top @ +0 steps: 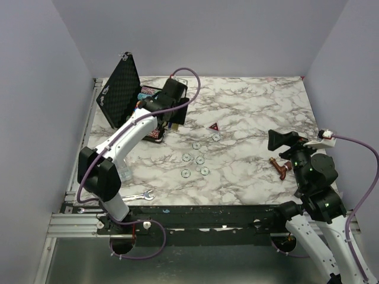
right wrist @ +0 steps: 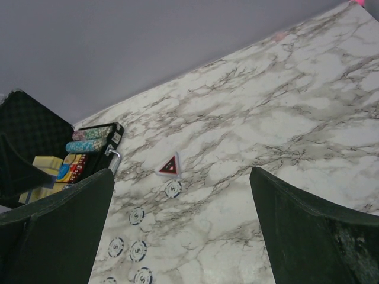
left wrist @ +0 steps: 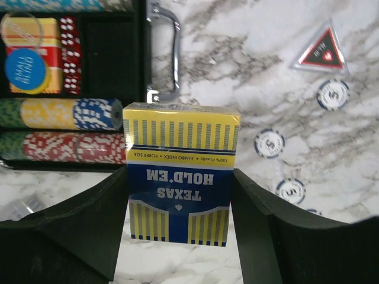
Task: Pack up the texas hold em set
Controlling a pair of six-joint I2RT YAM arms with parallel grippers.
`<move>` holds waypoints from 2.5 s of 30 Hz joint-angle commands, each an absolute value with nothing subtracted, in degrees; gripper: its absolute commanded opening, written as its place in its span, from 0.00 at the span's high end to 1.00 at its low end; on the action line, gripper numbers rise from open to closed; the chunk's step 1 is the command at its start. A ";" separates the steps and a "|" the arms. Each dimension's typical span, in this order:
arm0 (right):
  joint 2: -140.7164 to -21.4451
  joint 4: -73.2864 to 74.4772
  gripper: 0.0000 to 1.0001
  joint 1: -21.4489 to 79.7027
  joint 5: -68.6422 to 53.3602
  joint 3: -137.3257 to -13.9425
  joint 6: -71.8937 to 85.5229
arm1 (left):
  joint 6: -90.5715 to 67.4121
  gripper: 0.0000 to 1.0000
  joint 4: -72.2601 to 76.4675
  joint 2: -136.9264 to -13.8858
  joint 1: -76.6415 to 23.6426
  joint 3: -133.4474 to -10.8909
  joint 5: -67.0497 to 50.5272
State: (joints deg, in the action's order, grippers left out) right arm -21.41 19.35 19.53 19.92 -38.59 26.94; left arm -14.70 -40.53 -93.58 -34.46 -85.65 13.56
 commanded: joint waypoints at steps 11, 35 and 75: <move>-21.87 18.28 0.00 19.51 18.23 -37.67 27.06 | -6.59 0.96 -40.83 -110.26 -21.97 -108.32 12.64; -25.67 18.04 0.00 19.49 17.79 -39.03 27.02 | -6.68 0.96 -43.45 -124.48 -18.81 -114.69 12.71; -26.59 18.55 0.00 19.49 16.22 -39.55 27.59 | -2.59 0.73 -53.11 -135.51 -16.62 -127.05 9.82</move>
